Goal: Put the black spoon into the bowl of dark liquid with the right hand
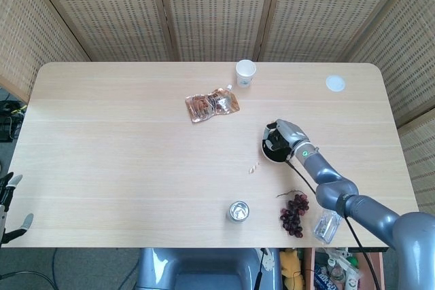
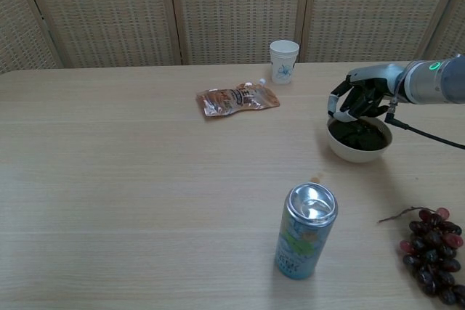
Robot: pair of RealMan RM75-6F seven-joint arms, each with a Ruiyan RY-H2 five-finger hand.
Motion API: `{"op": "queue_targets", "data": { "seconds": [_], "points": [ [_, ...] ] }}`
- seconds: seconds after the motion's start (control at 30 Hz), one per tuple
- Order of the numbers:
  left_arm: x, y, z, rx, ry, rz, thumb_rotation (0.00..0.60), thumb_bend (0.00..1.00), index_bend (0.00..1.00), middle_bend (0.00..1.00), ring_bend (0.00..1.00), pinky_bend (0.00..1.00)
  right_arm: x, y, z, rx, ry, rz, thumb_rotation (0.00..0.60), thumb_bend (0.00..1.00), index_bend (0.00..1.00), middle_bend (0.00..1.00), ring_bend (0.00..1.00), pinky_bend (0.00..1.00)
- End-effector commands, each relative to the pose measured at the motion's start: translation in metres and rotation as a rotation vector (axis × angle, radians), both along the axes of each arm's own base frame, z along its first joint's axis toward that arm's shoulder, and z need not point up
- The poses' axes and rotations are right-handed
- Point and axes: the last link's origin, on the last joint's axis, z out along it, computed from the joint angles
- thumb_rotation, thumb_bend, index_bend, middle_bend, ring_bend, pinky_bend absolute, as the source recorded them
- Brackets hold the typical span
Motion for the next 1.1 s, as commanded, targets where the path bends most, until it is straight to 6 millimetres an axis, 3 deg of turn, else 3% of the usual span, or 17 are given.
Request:
{"op": "queue_targets", "data": {
  "seconds": [0.03, 0.27, 0.53, 0.8, 1.1],
  "points": [
    [0.0, 0.0, 0.0, -0.001, -0.001, 0.003, 0.6, 0.36, 0.0, 0.0, 0.0, 0.0, 0.005, 0.002, -0.005, 0.026, -0.02, -0.005, 0.6, 0.78, 0.74, 0.91, 0.93, 1.0],
    [0.0, 0.001, -0.001, -0.001, -0.003, -0.001, 0.6, 0.36, 0.0, 0.0, 0.0, 0.0, 0.01, 0.015, -0.004, 0.076, -0.061, -0.017, 0.6, 0.78, 0.74, 0.91, 0.93, 1.0],
    [0.003, 0.004, -0.002, -0.006, -0.001, -0.01, 0.6, 0.36, 0.0, 0.0, 0.0, 0.0, -0.001, 0.027, 0.007, 0.089, -0.047, -0.02, 0.6, 0.78, 0.74, 0.92, 0.93, 1.0],
    [0.005, 0.004, -0.002, -0.006, 0.003, -0.009, 0.6, 0.36, 0.0, 0.0, 0.0, 0.0, -0.006, 0.019, 0.01, 0.076, -0.023, -0.026, 0.6, 0.78, 0.74, 0.92, 0.93, 1.0],
    [0.003, 0.001, -0.002, -0.004, 0.006, 0.009, 0.6, 0.36, 0.0, 0.0, 0.0, 0.0, 0.003, 0.005, 0.006, 0.072, 0.008, 0.006, 0.6, 0.78, 0.74, 0.92, 0.93, 1.0]
  ]
}}
